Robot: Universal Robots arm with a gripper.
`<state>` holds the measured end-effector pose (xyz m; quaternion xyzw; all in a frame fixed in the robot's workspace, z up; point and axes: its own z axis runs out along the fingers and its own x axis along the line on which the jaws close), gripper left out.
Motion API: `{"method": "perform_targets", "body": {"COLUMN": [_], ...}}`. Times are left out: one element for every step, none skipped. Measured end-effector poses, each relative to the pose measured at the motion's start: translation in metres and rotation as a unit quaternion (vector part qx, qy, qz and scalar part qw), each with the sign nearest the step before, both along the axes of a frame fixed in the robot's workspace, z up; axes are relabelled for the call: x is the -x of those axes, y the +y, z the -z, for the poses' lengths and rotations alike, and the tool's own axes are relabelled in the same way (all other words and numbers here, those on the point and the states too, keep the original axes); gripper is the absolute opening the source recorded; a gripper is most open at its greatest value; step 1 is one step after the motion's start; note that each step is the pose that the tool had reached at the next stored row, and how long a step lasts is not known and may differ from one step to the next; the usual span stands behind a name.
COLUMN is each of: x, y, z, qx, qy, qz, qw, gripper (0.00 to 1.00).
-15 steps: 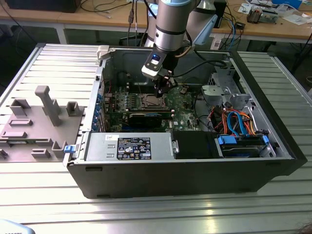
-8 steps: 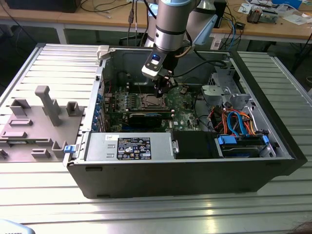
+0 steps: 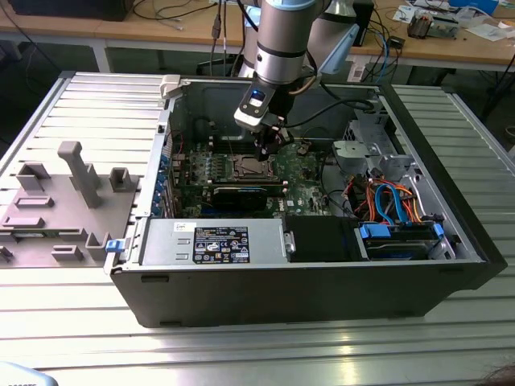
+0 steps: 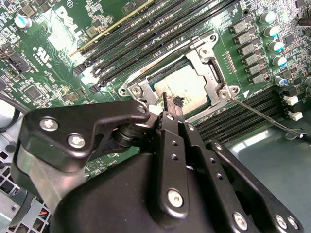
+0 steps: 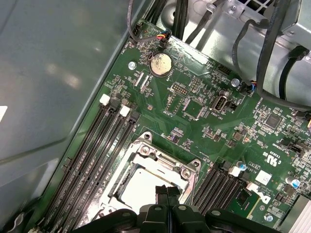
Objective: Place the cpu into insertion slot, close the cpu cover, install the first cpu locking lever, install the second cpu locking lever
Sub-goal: 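Install the first cpu locking lever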
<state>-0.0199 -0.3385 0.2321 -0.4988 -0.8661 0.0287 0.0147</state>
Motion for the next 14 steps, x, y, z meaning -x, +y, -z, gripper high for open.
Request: {"method": "perform_targets", "body": {"x": [0.0,0.0,0.0,0.0,0.0,0.0,0.0,0.0,0.0,0.0,0.0,0.0,0.0,0.0], "y": [0.0,0.0,0.0,0.0,0.0,0.0,0.0,0.0,0.0,0.0,0.0,0.0,0.0,0.0], "z": [0.0,0.0,0.0,0.0001,0.0001,0.0001,0.0001,0.0001,0.0001,0.0001,0.0002,0.0001,0.0002,0.0002], "qx": [0.0,0.0,0.0,0.0,0.0,0.0,0.0,0.0,0.0,0.0,0.0,0.0,0.0,0.0], "qy": [0.0,0.0,0.0,0.0,0.0,0.0,0.0,0.0,0.0,0.0,0.0,0.0,0.0,0.0], "qz": [0.0,-0.001,-0.001,-0.001,-0.002,-0.002,-0.002,-0.002,-0.003,-0.003,-0.003,-0.003,-0.004,-0.004], "qw": [1.0,1.0,1.0,1.0,1.0,1.0,1.0,1.0,1.0,1.0,1.0,0.99999,0.99999,0.99999], "gripper": [0.11,0.11,0.11,0.11,0.11,0.11,0.11,0.11,0.11,0.11,0.11,0.11,0.11,0.11]}}
